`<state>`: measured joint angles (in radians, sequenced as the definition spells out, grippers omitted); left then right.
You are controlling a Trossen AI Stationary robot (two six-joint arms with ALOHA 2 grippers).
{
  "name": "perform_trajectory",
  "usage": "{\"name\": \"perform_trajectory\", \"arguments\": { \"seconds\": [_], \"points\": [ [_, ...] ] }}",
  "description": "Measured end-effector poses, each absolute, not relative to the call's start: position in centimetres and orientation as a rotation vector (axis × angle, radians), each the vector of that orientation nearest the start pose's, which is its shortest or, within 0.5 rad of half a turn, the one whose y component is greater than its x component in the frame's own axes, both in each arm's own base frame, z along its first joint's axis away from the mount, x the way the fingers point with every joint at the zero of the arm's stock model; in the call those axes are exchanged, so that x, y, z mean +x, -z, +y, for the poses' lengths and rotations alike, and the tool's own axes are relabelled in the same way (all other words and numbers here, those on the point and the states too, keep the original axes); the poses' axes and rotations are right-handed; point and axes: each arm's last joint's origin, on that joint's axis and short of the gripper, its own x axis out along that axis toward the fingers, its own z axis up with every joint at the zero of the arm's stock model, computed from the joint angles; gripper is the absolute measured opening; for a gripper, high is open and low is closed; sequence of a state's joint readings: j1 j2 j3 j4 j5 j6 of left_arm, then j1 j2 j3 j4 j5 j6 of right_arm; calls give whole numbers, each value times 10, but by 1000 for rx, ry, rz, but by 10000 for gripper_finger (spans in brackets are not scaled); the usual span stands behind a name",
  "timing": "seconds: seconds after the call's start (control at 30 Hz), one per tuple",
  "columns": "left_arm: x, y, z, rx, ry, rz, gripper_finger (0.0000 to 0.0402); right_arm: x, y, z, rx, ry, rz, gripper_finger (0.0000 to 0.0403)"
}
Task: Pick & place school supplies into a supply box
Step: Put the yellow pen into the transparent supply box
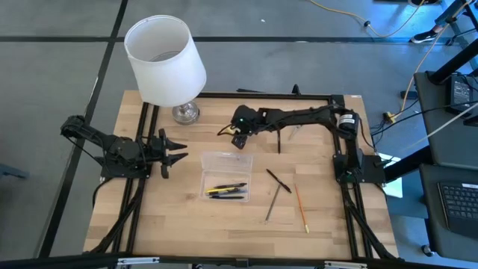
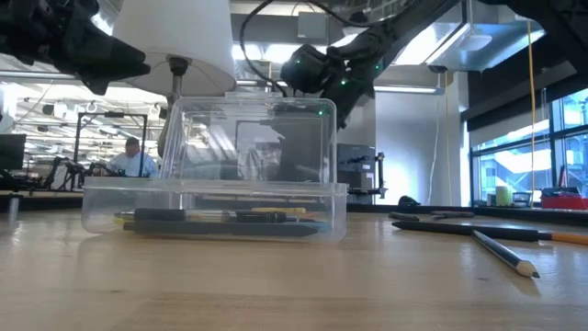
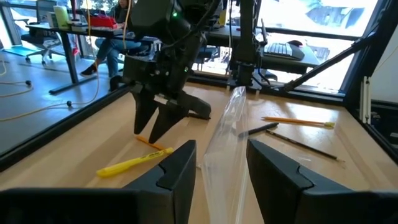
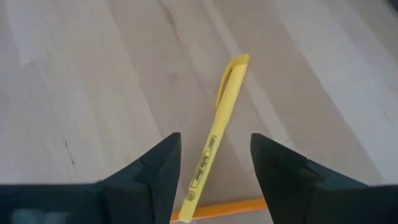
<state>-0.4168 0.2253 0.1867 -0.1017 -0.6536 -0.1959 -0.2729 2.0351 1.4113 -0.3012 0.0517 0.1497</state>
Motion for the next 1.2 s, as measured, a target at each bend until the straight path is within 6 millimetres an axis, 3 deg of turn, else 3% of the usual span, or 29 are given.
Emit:
{"name": "perform_trajectory", "arguments": {
  "seconds": [0.57, 1.03, 1.2],
  "points": [
    [98, -199, -24, -120, -248, 107, 133, 421, -123, -120, 248, 375, 981, 193],
    [98, -199, -24, -116, -248, 109, 134, 421, -122, -120, 245, 375, 984, 62],
    [98, -199, -24, -116, -248, 109, 135, 421, -122, -120, 244, 374, 984, 42]
  ]
}}
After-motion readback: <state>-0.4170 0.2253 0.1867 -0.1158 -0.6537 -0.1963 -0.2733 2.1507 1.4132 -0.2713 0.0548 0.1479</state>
